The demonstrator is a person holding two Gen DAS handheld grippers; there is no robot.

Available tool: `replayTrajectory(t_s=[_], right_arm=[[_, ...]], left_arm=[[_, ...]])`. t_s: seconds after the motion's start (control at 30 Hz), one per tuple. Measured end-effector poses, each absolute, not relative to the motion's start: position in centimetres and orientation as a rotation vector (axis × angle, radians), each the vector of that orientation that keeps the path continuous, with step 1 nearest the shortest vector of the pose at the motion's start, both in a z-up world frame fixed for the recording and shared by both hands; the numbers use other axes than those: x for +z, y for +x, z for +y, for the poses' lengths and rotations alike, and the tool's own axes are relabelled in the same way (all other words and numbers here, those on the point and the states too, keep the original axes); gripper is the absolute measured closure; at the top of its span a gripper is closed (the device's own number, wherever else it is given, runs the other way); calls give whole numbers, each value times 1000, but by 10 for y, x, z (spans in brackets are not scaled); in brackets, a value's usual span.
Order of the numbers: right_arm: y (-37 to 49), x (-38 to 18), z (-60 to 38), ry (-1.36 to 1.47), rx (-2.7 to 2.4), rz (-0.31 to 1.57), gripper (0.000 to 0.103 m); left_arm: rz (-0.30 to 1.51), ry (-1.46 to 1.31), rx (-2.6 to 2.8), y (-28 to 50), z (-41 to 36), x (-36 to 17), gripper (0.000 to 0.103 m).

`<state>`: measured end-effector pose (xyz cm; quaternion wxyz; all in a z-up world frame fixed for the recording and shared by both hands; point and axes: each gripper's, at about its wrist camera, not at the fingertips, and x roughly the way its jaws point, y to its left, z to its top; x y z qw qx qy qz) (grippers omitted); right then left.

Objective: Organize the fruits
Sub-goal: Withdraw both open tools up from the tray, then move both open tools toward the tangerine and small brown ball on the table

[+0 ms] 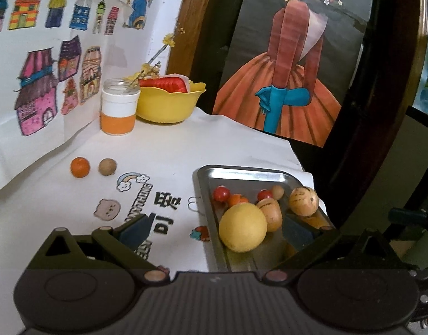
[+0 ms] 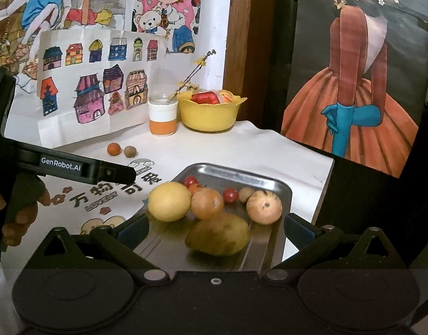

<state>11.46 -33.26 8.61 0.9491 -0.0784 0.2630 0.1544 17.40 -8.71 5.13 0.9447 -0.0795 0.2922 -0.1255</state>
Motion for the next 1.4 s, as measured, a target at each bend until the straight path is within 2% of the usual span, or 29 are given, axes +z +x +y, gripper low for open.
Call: replayTrajectory(t_s=[0.77,1.2,1.4], right_arm=[[25,71,-301,-159,349,648,1],[-1,65,-244,-171,470,685,1],[-3,67,-211,-202,527,679,1]], left_arm=[[693,-57,-282,86,-68,30,0],[722,-73,-206,60,-25,26,0],[681,-84,-149,56,2,36,0]])
